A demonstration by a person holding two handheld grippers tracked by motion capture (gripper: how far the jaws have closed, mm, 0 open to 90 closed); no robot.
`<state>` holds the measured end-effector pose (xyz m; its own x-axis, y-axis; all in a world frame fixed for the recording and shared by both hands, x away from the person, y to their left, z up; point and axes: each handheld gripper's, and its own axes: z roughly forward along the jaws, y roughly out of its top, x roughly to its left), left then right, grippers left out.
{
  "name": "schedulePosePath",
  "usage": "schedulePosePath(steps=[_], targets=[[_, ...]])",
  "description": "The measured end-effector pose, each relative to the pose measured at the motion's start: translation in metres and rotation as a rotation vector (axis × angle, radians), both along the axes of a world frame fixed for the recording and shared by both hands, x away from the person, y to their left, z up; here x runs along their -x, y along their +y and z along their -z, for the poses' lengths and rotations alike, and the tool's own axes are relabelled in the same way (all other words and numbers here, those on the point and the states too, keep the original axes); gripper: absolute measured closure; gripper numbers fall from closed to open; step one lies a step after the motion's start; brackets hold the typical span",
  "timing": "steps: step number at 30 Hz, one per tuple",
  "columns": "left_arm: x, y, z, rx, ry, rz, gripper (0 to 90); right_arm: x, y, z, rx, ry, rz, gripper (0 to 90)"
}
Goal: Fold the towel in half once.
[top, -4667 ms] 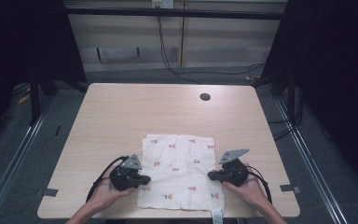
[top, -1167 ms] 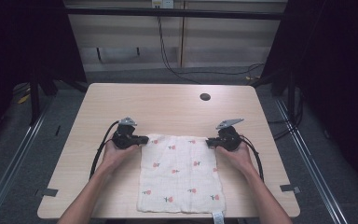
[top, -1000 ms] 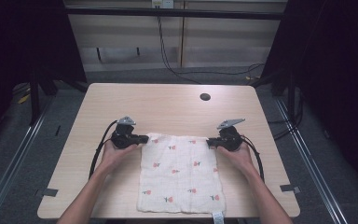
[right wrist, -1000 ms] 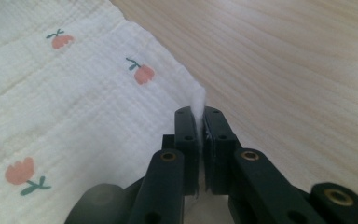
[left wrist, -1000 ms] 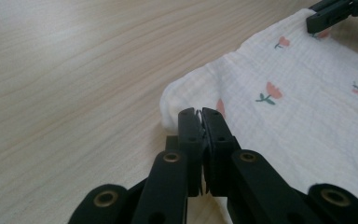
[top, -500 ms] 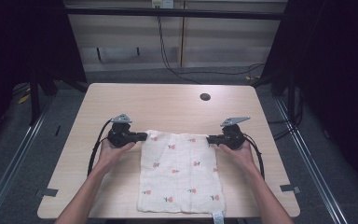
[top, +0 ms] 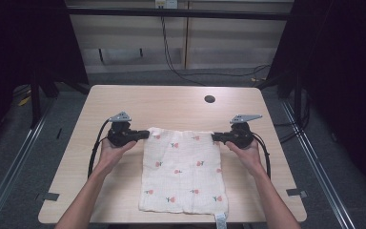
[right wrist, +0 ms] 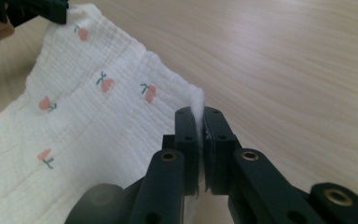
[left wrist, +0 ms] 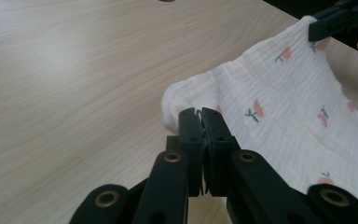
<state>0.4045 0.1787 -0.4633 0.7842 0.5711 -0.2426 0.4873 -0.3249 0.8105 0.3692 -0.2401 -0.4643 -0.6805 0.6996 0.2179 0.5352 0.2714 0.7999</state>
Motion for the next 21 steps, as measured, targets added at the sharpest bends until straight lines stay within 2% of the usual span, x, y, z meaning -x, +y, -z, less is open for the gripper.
schedulePosePath(steps=[1, 4, 6, 8, 10, 13, 15, 18, 21], targets=[[0.0, 0.0, 0.0, -0.005, 0.001, 0.005, 88.1, -0.001, 0.0, -0.002, -0.015, -0.004, 0.008, 86.0], [-0.002, 0.001, -0.004, 0.006, -0.011, 0.003, 88.1, -0.006, -0.001, -0.008, -0.015, -0.007, 0.01, 86.3], [-0.004, 0.002, -0.011, 0.018, -0.025, 0.0, 88.1, -0.01, -0.001, -0.013, -0.015, -0.009, 0.007, 86.4], [-0.007, 0.003, -0.019, 0.023, -0.043, -0.009, 88.1, -0.014, -0.002, -0.02, 0.01, -0.018, 0.006, 86.4], [-0.01, 0.003, -0.027, 0.022, -0.063, -0.014, 88.1, -0.018, -0.005, -0.028, -0.005, -0.032, 0.01, 86.6], [-0.014, 0.005, -0.036, 0.042, -0.085, -0.017, 88.1, -0.022, -0.008, -0.036, 0.009, -0.037, 0.019, 86.7], [-0.015, 0.005, -0.042, 0.038, -0.11, -0.018, 88.0, -0.025, -0.009, -0.039, 0.013, -0.037, 0.026, 86.7], [-0.017, 0.004, -0.047, 0.063, -0.124, -0.005, 88.1, -0.03, -0.012, -0.045, -0.01, -0.051, 0.04, 86.7], [-0.013, 0.002, -0.046, 0.074, -0.135, -0.006, 88.1, -0.029, -0.013, -0.049, -0.04, -0.07, 0.045, 86.8]])
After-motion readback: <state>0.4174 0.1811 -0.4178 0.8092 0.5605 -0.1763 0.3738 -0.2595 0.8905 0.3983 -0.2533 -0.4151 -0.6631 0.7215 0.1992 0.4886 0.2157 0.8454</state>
